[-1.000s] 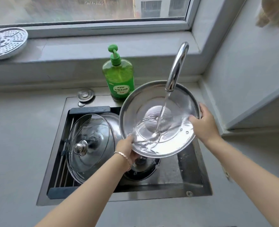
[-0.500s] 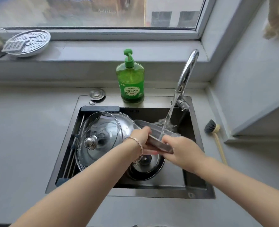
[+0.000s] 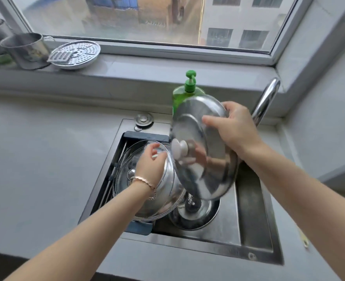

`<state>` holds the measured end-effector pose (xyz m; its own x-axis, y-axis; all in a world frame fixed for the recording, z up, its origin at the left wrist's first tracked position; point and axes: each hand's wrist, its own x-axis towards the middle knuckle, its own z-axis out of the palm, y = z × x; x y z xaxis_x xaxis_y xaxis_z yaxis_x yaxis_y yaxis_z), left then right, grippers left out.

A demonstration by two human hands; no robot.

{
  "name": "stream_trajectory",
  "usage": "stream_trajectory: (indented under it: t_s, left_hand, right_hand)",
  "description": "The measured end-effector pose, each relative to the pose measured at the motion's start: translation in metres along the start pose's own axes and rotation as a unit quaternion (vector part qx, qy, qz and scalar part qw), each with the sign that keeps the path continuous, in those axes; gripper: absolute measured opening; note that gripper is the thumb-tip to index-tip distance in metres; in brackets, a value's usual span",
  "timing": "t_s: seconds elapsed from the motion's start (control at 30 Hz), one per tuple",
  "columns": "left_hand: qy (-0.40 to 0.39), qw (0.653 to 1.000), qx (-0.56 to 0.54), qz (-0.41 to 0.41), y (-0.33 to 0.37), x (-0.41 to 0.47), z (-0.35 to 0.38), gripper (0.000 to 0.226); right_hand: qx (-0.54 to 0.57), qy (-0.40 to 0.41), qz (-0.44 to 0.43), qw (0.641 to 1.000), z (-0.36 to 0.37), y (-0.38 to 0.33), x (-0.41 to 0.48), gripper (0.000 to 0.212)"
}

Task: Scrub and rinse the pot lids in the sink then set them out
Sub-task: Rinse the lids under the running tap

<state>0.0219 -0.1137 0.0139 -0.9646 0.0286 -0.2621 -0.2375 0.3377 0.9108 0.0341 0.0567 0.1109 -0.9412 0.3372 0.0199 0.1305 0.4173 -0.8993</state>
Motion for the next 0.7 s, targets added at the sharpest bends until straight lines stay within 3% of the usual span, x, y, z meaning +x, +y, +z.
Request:
stream_trajectory:
  t_s: [0.17, 0.33, 0.43, 0.57, 0.7]
  left_hand:
    - [0.041, 0.998, 0.044, 0.021, -0.011, 0.019, -0.033, 0.049]
    - [0.009, 0.986, 0.168, 0.003, -0.04, 0.038, -0.049, 0.05]
    - [-0.037, 0.959, 0.281, -0.023, -0.059, 0.054, -0.054, 0.049]
    - [-0.074, 0.94, 0.33, -0.046, -0.07, 0.068, -0.056, 0.05]
    - [-0.086, 0.941, 0.322, -0.054, -0.078, 0.078, -0.056, 0.055]
  right_hand:
    - [0.198, 0.041, 0.142, 0.969, 0.065, 0.013, 0.027, 0.011]
    - [0.286, 0.042, 0.33, 0.899, 0.141, 0.056, 0.022, 0.049]
    - [0.326, 0.048, 0.398, 0.856, 0.166, 0.069, 0.015, 0.061]
    - [0.316, 0.054, 0.434, 0.842, 0.179, 0.08, 0.01, 0.063]
    - [0.234, 0.023, 0.421, 0.876, 0.183, 0.08, 0.012, 0.065]
